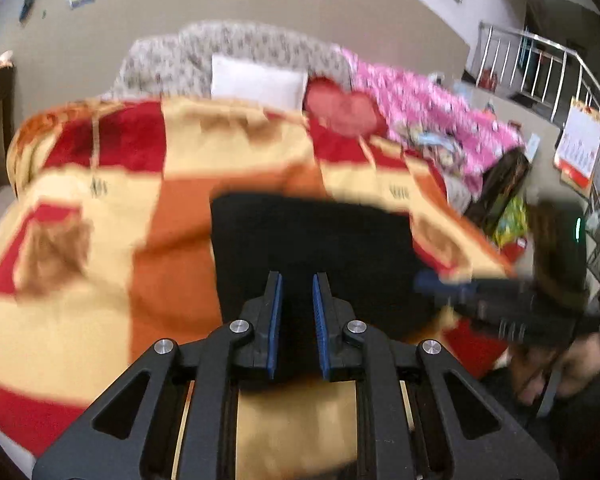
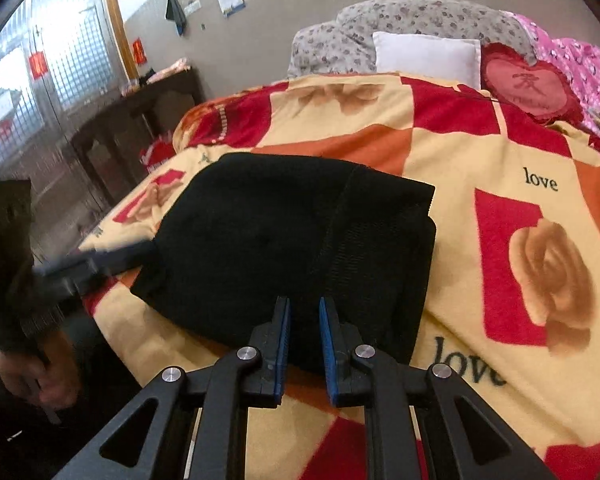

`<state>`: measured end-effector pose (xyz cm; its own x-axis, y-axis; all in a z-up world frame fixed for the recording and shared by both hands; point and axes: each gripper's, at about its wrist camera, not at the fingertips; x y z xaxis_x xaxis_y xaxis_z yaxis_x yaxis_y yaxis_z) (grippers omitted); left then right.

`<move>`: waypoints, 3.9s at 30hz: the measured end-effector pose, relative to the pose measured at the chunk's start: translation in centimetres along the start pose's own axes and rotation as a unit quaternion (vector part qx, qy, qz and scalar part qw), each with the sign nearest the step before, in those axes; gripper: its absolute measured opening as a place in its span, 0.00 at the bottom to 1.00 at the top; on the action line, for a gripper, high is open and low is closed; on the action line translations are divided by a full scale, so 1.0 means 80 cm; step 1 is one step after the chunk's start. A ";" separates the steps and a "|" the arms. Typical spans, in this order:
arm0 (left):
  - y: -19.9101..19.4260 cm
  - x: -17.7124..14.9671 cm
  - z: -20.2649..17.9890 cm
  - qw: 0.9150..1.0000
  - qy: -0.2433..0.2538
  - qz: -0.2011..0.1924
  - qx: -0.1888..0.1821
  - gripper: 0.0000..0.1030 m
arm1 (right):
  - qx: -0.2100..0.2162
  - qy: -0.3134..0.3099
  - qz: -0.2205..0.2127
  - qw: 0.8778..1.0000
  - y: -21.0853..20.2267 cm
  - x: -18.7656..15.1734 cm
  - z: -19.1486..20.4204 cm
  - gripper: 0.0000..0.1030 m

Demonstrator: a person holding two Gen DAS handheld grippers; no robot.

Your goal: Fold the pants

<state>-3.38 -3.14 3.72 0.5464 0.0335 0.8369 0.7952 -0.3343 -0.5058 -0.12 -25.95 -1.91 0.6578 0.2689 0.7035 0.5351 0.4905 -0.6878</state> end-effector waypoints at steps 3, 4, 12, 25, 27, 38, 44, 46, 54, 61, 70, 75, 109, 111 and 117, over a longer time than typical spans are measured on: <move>0.033 0.036 0.017 1.000 -0.019 0.016 -0.008 0.13 | 0.033 0.031 -0.015 0.999 -0.001 -0.005 -0.012 0.12; 0.053 0.042 0.025 0.999 -0.027 0.032 0.001 0.13 | 0.039 0.038 -0.020 0.998 -0.002 -0.007 -0.015 0.12; 0.111 0.036 0.054 0.992 -0.059 0.109 -0.017 0.13 | 0.023 0.040 -0.043 0.998 -0.002 -0.014 -0.005 0.12; 0.157 0.064 0.076 0.987 -0.056 0.148 0.003 0.13 | 0.030 0.049 -0.053 0.997 -0.005 -0.019 -0.008 0.12; 0.138 0.069 0.072 0.991 -0.047 0.124 0.016 0.13 | 0.030 0.050 -0.054 0.997 -0.005 -0.019 -0.009 0.12; 0.075 -0.004 0.028 1.000 -0.002 0.029 -0.007 0.14 | -0.017 0.035 -0.062 0.997 -0.026 0.030 0.012 0.14; 0.078 -0.002 0.037 0.999 -0.021 0.029 -0.032 0.16 | -0.044 -0.023 -0.026 0.998 0.028 0.104 0.036 0.16; 0.076 -0.003 0.043 0.998 -0.033 0.027 -0.046 0.16 | -0.116 -0.019 0.027 0.993 0.067 0.110 0.021 0.15; 0.073 -0.002 0.046 0.997 -0.043 0.025 -0.052 0.17 | -0.055 0.039 0.009 0.998 0.044 0.110 -0.020 0.15; 0.071 -0.003 0.045 0.998 -0.042 0.023 -0.051 0.17 | -0.064 0.031 0.005 0.997 0.038 0.107 -0.028 0.17; 0.070 -0.002 0.043 0.997 -0.044 0.022 -0.052 0.17 | -0.060 0.071 -0.027 0.995 -0.001 0.075 -0.033 0.19; 0.070 -0.002 0.041 0.998 -0.038 0.022 -0.050 0.18 | -0.078 0.022 0.000 0.997 -0.004 0.007 0.002 0.24; 0.156 0.070 0.107 0.989 -0.092 0.112 -0.029 0.53 | 0.062 0.251 -0.065 0.964 0.065 0.078 -0.127 0.30; 0.146 0.068 0.103 0.991 -0.083 0.107 -0.020 0.54 | 0.050 0.244 -0.078 0.965 0.049 0.074 -0.122 0.30; 0.087 0.044 0.060 0.994 -0.032 0.085 0.065 0.74 | -0.049 0.109 -0.118 0.986 -0.016 0.051 -0.061 0.30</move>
<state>5.38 -0.84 2.14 0.6876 0.0474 0.7245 0.7152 -0.2158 -0.6647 4.44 -29.50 0.95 0.6013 -0.0331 0.7984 0.7287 0.4327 -0.5308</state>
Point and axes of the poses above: each gripper's, at about its wrist camera, not at the fingertips, and y roughly the way its jaws point, z to its left, x to its top, and after that the axes turned 4 degrees about y, right-handed
